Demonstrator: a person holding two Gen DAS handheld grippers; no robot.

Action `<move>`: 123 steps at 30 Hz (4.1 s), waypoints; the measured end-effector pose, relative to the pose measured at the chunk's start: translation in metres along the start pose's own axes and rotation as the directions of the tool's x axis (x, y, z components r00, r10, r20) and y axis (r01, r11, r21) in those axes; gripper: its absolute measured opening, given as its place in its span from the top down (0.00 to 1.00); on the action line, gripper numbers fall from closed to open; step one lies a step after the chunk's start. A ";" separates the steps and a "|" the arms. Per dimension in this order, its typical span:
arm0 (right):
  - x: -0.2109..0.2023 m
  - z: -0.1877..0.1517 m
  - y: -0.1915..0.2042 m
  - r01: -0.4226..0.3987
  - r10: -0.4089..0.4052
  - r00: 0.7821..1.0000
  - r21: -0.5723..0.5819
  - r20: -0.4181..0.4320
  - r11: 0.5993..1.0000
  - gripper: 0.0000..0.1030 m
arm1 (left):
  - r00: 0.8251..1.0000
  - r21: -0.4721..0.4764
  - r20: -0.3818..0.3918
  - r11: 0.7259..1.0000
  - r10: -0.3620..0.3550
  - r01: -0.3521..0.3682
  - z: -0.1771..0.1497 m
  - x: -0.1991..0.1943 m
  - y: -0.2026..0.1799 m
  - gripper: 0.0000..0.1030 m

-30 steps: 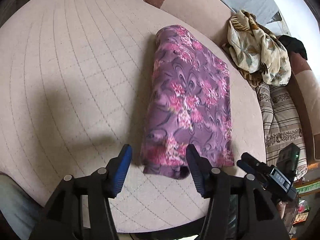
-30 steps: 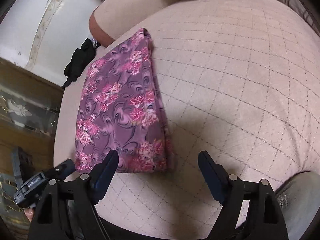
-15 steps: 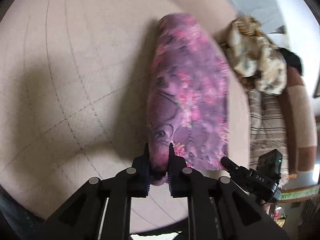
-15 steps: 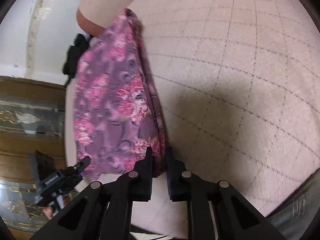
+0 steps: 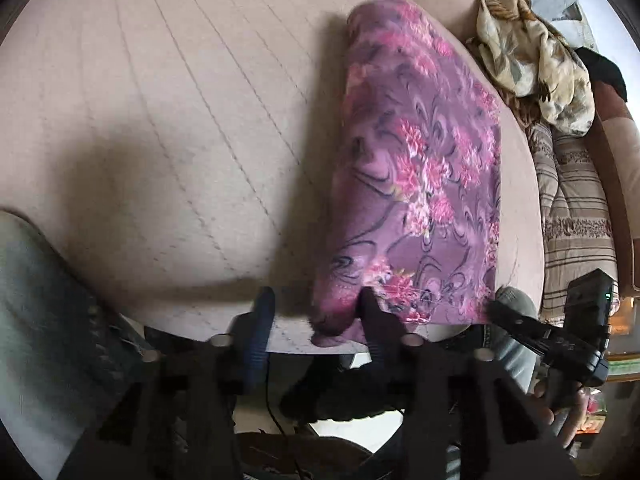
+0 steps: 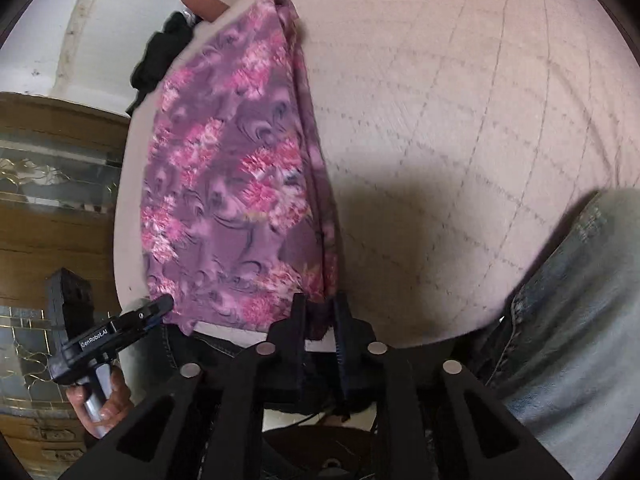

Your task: Fold small clothes

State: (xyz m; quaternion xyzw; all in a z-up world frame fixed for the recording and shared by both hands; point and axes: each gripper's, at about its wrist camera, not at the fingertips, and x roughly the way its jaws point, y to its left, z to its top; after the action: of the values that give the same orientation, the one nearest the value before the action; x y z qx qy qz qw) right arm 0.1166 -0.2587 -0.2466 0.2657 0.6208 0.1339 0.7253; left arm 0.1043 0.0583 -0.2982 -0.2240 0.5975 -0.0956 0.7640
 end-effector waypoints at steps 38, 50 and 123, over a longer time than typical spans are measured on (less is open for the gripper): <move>0.028 0.171 0.036 0.025 -0.020 0.993 -0.043 0.112 0.999 0.81 | 0.995 0.027 0.092 0.999 -0.030 0.028 0.161 0.035 -0.041 0.65; -0.003 0.206 0.038 -0.032 0.041 0.972 -0.042 0.230 0.999 0.06 | 0.993 -0.024 0.114 1.000 -0.001 0.004 0.223 0.031 -0.047 0.35; -0.241 -0.165 0.179 0.332 -0.108 0.811 -0.300 0.575 0.895 0.17 | 0.702 0.162 0.650 0.850 0.290 -0.502 -0.101 -0.225 -0.182 0.17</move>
State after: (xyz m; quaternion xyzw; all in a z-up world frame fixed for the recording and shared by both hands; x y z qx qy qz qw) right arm -0.0663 -0.2016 0.0379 0.0692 0.3770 0.0858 0.9197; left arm -0.0301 -0.0318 -0.0379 0.0235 0.3319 0.0520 0.9416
